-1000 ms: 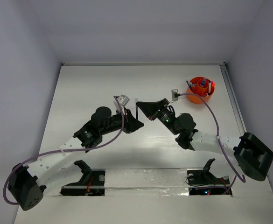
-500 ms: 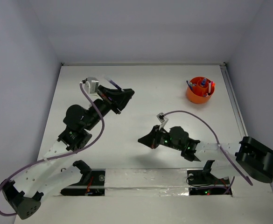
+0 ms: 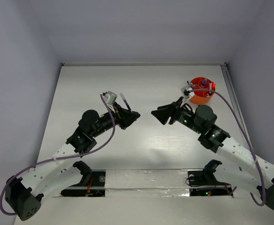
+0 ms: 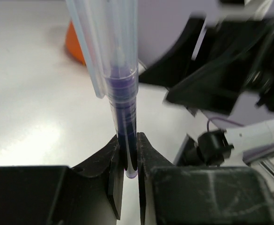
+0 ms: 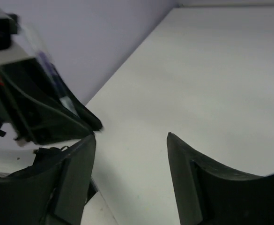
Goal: Sort the stationery into containers
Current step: Place the pen in the storage box.
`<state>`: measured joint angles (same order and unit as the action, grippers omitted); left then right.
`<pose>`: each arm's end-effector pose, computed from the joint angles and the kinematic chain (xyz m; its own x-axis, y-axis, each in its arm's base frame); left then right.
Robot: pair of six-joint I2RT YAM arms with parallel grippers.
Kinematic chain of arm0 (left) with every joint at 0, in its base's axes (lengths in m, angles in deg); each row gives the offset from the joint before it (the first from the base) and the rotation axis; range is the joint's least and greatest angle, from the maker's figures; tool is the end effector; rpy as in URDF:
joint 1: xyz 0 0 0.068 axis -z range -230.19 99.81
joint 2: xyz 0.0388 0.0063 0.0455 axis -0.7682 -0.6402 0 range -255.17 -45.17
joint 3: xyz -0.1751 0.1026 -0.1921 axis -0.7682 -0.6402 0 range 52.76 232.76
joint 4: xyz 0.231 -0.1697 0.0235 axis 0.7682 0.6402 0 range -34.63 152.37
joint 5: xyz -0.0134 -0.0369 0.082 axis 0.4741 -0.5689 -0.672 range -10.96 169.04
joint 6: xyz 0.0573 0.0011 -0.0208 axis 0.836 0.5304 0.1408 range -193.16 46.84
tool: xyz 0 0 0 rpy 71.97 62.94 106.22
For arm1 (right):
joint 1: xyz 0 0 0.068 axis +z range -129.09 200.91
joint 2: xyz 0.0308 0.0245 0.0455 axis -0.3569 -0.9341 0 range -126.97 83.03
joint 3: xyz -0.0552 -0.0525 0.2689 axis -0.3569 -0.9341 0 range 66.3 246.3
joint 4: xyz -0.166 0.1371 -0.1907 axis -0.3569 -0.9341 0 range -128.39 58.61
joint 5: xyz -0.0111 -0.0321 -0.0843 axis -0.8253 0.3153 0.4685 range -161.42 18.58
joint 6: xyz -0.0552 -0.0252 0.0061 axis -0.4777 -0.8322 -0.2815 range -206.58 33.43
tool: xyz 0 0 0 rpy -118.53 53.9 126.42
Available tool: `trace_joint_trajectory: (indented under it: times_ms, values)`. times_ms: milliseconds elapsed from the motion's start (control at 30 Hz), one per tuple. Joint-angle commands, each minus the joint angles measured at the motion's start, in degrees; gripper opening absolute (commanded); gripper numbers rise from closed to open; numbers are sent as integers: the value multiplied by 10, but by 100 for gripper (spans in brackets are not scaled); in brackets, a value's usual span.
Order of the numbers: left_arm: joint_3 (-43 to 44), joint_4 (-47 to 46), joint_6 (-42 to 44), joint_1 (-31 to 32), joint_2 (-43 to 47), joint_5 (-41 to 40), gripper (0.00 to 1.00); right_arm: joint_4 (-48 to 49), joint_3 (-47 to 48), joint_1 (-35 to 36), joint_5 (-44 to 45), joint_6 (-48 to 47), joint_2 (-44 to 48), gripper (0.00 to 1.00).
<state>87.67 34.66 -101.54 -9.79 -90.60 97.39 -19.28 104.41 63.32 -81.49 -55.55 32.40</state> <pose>0.1615 -0.1565 0.3364 -0.2860 -0.3490 -0.8924 0.8130 0.4046 -0.4188 0.1765 0.1721 0.3215 -0.4133 0.3099 -0.8562 -0.6768 0.5245 0.5165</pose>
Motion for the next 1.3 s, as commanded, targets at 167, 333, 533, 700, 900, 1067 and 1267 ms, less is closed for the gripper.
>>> trace_joint_trajectory:
  times_ms: [167,333,533,700,900,1067,1267]
  values:
    - [-30,-52,-12,7,-55,156,0,-48,143,-55,-172,-81,-67,76]
    - [-36,-60,-9,18,-62,157,0,-7,187,-60,-291,-56,-154,77]
    - [-38,-70,-7,18,-73,157,0,33,203,-60,-340,-26,-192,72]
    - [-35,-76,-6,18,-87,153,0,67,196,-60,-377,-4,-209,71]
    - [-35,-83,-8,23,-99,153,0,63,202,-60,-381,1,-224,66]
    - [-31,-82,-8,23,-100,152,0,73,205,-60,-383,15,-246,50]
    - [-27,-83,-8,23,-106,150,0,77,203,-60,-388,16,-251,20]
